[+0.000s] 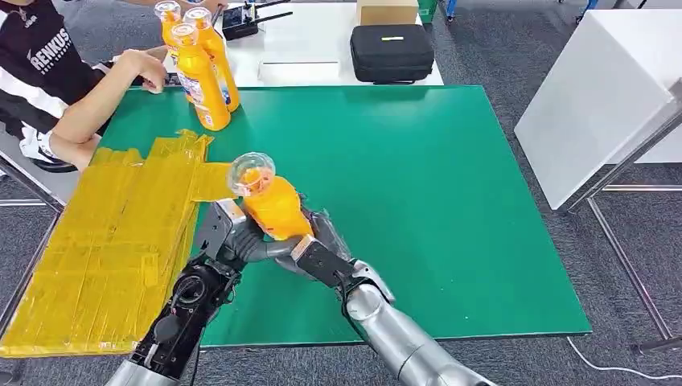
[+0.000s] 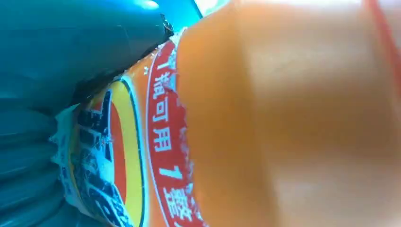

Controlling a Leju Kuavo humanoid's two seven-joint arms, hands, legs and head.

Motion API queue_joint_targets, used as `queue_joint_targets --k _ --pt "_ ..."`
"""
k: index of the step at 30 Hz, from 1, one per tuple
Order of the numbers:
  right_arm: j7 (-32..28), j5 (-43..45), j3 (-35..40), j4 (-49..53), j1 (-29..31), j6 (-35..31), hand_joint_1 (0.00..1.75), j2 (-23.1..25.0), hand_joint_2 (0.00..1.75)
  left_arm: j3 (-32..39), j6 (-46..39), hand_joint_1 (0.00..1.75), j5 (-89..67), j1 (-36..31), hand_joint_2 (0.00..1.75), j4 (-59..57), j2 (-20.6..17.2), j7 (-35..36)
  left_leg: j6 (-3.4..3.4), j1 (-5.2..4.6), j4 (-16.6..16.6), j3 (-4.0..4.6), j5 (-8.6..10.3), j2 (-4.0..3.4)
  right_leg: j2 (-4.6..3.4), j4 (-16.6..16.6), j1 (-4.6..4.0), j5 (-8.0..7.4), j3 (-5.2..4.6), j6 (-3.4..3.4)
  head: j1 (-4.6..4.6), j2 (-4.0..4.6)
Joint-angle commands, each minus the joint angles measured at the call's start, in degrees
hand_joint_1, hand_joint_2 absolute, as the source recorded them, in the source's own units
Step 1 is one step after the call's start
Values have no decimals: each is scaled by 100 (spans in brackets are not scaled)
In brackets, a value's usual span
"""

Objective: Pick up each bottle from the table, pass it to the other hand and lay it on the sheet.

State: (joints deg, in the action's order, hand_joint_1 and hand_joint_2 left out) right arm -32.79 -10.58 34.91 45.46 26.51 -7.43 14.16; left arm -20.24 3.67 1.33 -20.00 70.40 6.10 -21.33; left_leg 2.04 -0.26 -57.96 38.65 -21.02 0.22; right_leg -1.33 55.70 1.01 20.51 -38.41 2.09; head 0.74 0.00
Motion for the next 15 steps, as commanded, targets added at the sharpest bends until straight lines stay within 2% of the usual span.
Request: queue_joint_targets --k 1,14,15 --pt "-17 -78 554 -336 4 16 175 -33 175 -50 -32 175 138 -350 175 -81 25 -45 -16 9 -7 -37 -20 15 28 6 -12 24 42 -13 0 0" --pt "-33 -20 414 -106 45 -114 175 -164 175 -28 -130 175 174 -286 175 44 -30 -78 -10 5 -3 -19 -10 12 21 2 -7 13 24 -8 -2 0" --pt "-33 -20 414 -106 45 -114 175 -164 175 -28 -130 175 174 -286 175 44 -30 -78 -22 8 -14 -57 -35 17 35 15 -12 39 60 -18 0 0"
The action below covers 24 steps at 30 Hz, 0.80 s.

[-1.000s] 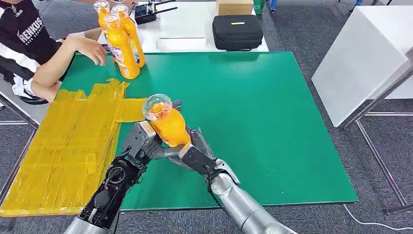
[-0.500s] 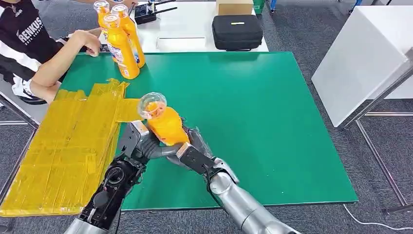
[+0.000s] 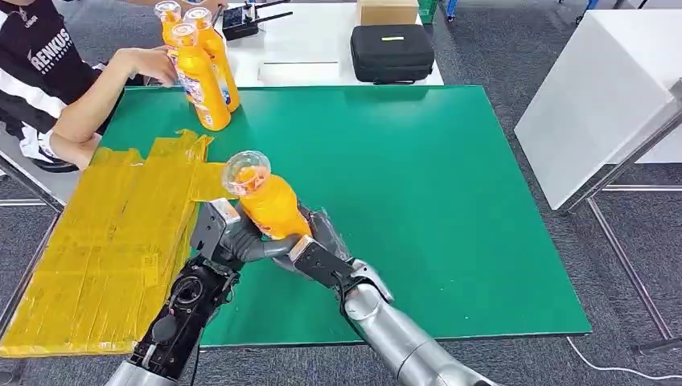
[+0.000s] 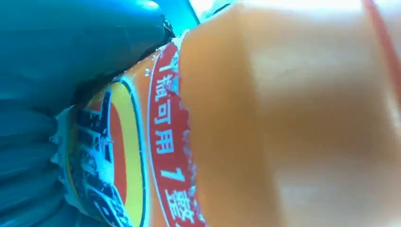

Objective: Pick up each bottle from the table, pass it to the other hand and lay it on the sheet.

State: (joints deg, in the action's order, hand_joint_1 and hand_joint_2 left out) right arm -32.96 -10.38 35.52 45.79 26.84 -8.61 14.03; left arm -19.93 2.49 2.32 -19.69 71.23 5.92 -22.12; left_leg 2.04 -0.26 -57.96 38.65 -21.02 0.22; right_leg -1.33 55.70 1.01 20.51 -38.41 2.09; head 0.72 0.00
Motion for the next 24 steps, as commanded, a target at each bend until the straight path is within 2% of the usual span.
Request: queue_joint_targets --k 1,2,3,5,8,9,10,12,15,16,19,22,24 --pt "-23 -9 259 -9 -34 -125 175 -181 175 -46 -49 175 62 -311 175 -24 -12 -4 -10 6 -1 -17 -8 12 21 0 -8 11 22 -8 2 0" --pt "-36 11 201 119 -57 -186 75 -232 175 -32 -57 175 62 -309 175 -4 -19 -4 -14 6 -5 -30 -16 16 28 5 -9 21 35 -12 2 0" --pt "-51 36 88 310 -99 -316 0 -315 175 7 -113 175 44 -316 175 7 -26 -9 -16 6 -8 -36 -21 18 32 8 -9 26 41 -13 0 0" --pt "-30 116 -78 820 -245 -379 0 -470 175 86 -239 175 -25 -327 175 47 -40 -16 -9 6 -3 -14 -7 18 26 1 -8 12 20 -7 0 0" --pt "170 134 -299 1805 -557 -365 0 -717 175 261 -632 175 -309 -379 175 169 -92 -45 -14 6 -12 -32 -21 32 46 11 -9 30 41 -12 4 0" --pt "206 122 -384 2148 -688 -368 0 -775 175 353 -1025 175 -650 -354 175 255 -130 -92 -17 8 -16 -39 -27 33 49 16 -11 36 49 -14 0 0" --pt "220 135 -468 2411 -818 -376 0 -852 175 419 -1638 175 -1198 -301 175 311 -173 -181 -9 5 -5 -9 -8 21 30 4 -7 13 16 -8 2 0" --pt "313 -57 -598 3046 -1138 -624 0 -1079 175 717 -1849 175 -1358 -155 175 479 -265 -146 -11 5 -7 -21 -16 20 30 7 -8 20 29 -10 7 0" --pt "425 -170 -866 3309 -1363 -894 0 -1251 175 1020 -2214 175 -1664 -136 175 440 -397 -257 -21 3 -6 -51 -35 2 16 9 -7 32 53 -16 0 0" --pt "486 -203 -1000 3383 -1462 -972 0 -1257 175 1067 -2501 175 -1979 -153 175 436 -437 -329 -14 2 0 -23 -17 15 24 1 -6 16 29 -9 4 0" --pt "613 -257 -1294 3487 -1678 -1152 0 -1326 175 1075 -3089 175 -2785 -260 175 404 -595 -288 -20 4 -7 -46 -33 19 31 9 -9 36 52 -15 2 0" --pt "606 -268 -1333 3494 -1705 -1150 0 -1351 175 1086 -3084 175 -2788 -290 175 400 -605 -278 -12 2 0 -13 -12 15 20 1 -4 14 18 -7 2 0" --pt "793 -38 -1551 3589 -1824 -1113 0 -1277 175 936 -4055 175 -4940 -500 175 -46 -792 698 -18 3 -9 -35 -27 18 29 10 -7 30 41 -13 2 0"
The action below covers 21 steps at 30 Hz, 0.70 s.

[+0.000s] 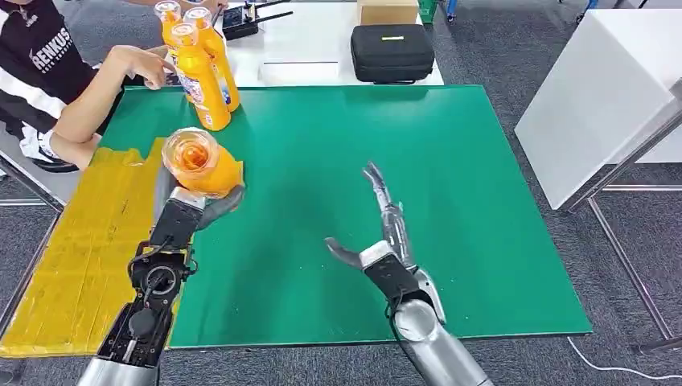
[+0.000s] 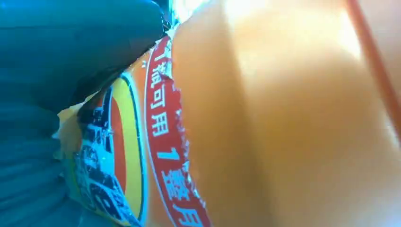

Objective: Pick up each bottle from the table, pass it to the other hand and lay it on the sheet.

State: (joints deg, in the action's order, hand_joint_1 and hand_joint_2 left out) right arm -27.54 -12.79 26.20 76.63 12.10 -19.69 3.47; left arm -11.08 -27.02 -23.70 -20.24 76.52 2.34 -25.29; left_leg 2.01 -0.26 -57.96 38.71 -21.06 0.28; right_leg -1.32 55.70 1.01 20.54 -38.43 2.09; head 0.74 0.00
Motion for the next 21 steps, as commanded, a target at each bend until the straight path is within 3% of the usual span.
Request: queue_joint_targets --k 1,3,7,21 --pt "332 547 -743 653 -466 200 0 -227 175 261 -1298 175 -4125 -557 175 -752 -470 1735 -11 3 -4 -24 -13 9 19 5 -5 16 26 -10 0 0" --pt "254 859 -912 1066 -713 426 0 -289 175 414 -1273 175 -5504 -886 175 -1403 -556 2331 -18 5 -9 -43 -23 12 28 13 -8 27 44 -17 2 0" --pt "63 1290 -1024 1603 -792 887 0 -334 175 157 -1074 175 -6630 -1559 175 -2732 -936 2991 -7 -1 2 -18 1 20 30 5 -1 12 19 -11 0 0" --pt "61 1313 -942 1518 -600 933 0 -386 175 -550 -917 175 -6630 -2430 175 -4433 -1098 3379 -14 5 -7 -28 -4 5 21 8 -7 7 24 -21 0 0"
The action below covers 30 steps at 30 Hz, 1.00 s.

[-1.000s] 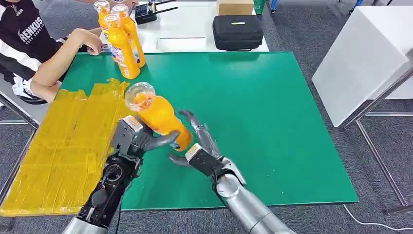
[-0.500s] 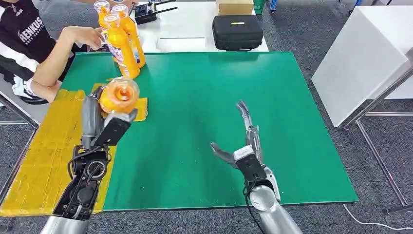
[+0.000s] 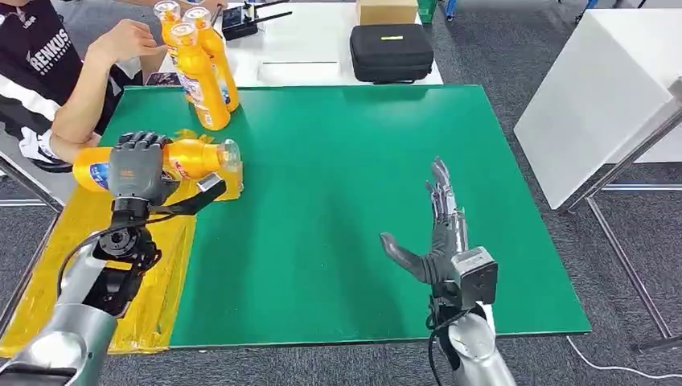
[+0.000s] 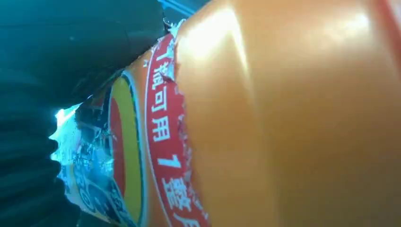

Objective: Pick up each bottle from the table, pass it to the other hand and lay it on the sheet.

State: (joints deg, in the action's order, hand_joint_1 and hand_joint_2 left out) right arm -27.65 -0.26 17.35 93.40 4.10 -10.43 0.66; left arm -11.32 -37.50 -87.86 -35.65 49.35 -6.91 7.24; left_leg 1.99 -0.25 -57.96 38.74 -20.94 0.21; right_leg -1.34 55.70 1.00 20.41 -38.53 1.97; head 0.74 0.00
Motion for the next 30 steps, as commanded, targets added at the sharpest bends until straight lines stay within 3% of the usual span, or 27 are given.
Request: queue_joint_targets --k 1,14,15,16,18,24,26,28,30 --pt "70 79 -62 -168 209 3 0 -107 175 -565 172 175 -165 -919 175 -1776 -174 154 -15 4 -10 -41 -23 10 23 10 -7 25 45 -12 2 0" --pt "152 131 -83 -362 146 -124 0 -68 175 -124 99 175 140 -1048 175 -2668 -228 -212 -12 3 0 -24 -15 -6 1 -1 -5 10 28 -8 2 0" --pt "174 100 -84 -422 160 -152 0 -52 175 -59 43 66 218 -1031 175 -2707 -220 -275 -15 3 -2 -35 -22 -9 2 3 -6 17 37 -11 0 0" --pt "205 98 -86 -500 180 -155 0 -40 175 7 25 16 315 -1027 175 -2746 -200 -382 -17 4 -5 -42 -27 -6 7 6 -7 23 45 -13 2 0" --pt "266 108 -80 -677 247 -128 0 -15 175 37 -40 0 346 -1018 175 -2787 -179 -475 -13 5 -1 -29 -19 -6 5 0 -7 14 32 -10 0 0" --pt "313 125 -105 -955 306 -80 0 55 175 282 64 0 851 -975 175 -2812 116 -1044 -12 4 -2 -27 -17 6 15 1 -6 17 34 -8 0 0" --pt "370 80 -94 -988 314 -41 0 62 175 445 165 0 1213 -933 175 -2742 238 -1404 -9 3 0 -16 -11 8 15 -1 -4 12 22 -7 0 0" --pt "475 30 -147 -1105 370 -27 0 76 175 717 603 0 2016 -851 175 -2567 444 -2190 -15 4 -6 -37 -24 17 29 6 -7 27 46 -12 0 0" --pt "477 30 -156 -1115 380 -27 0 75 175 709 613 0 2024 -847 175 -2554 462 -2189 -11 1 0 -24 -15 16 23 1 -3 18 33 -8 2 0"
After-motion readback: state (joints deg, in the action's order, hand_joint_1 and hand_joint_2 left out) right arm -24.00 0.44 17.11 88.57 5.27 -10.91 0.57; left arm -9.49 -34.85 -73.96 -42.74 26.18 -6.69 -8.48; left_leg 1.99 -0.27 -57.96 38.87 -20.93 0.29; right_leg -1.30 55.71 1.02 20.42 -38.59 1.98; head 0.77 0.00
